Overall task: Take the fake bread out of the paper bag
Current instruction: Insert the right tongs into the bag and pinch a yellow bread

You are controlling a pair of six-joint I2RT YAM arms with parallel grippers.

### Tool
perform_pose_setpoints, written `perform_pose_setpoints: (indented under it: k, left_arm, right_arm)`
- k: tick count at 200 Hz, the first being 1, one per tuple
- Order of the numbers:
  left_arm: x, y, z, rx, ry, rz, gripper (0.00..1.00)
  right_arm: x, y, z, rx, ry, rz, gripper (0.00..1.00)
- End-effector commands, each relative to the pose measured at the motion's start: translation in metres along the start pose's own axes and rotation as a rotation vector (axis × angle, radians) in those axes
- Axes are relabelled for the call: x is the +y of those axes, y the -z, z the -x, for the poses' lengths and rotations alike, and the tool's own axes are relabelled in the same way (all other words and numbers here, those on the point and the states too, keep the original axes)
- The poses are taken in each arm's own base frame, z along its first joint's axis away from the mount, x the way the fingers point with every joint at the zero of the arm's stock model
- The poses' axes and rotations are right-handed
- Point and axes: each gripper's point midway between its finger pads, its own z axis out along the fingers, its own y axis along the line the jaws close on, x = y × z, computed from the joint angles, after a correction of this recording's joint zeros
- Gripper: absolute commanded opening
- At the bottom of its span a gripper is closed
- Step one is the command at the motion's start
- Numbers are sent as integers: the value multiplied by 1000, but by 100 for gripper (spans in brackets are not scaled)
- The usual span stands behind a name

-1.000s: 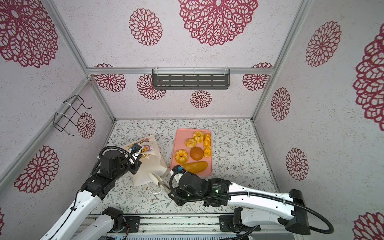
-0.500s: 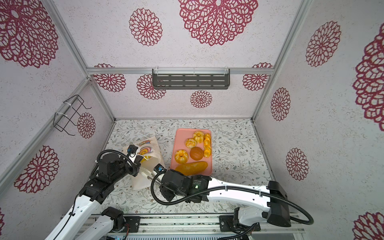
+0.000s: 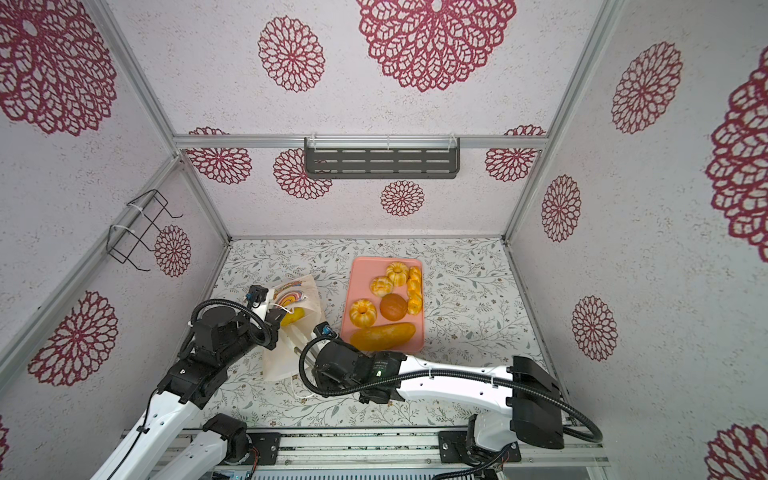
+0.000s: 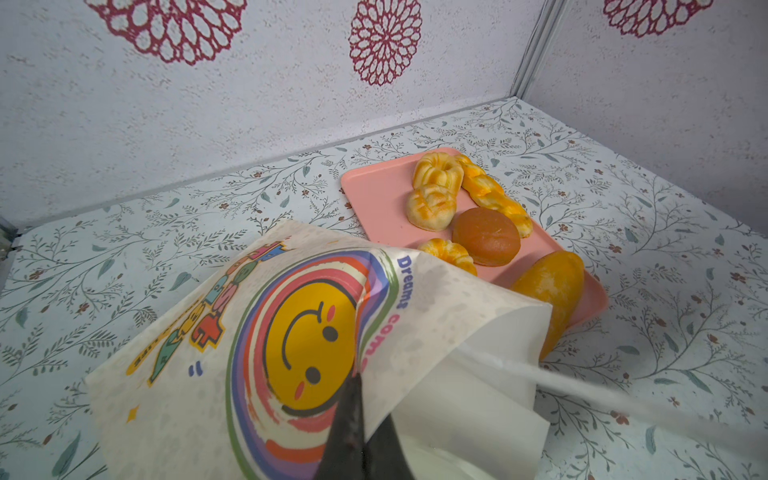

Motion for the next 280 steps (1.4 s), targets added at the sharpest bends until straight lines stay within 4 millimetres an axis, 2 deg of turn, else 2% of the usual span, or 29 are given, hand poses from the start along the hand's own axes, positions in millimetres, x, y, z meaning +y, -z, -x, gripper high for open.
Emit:
perform_pose_setpoints:
  k: [1, 36, 74, 107, 165, 209, 280]
  left_arm:
    - [1, -1, 9, -59, 50, 7, 0]
    - [5, -1, 5, -75, 75, 35, 0]
    - [7, 2, 5, -109, 96, 51, 0]
    - [3, 2, 4, -115, 93, 38, 0]
    - [4, 0, 3, -122, 113, 66, 0]
    - [1, 1, 3, -131, 108, 69, 0]
    - [-4, 2, 2, -127, 101, 61, 0]
  right_arm:
    - [37, -2, 27, -65, -272, 168, 34]
    - [50, -11, 31, -64, -453, 254, 34]
    - [37, -14, 39, -143, -638, 278, 34]
    - [33, -25, 47, -158, -724, 332, 34]
    - [48, -40, 62, -172, -830, 412, 34]
    - [28, -53, 59, -209, -938, 378, 36]
    - [17, -77, 61, -212, -1040, 388, 37]
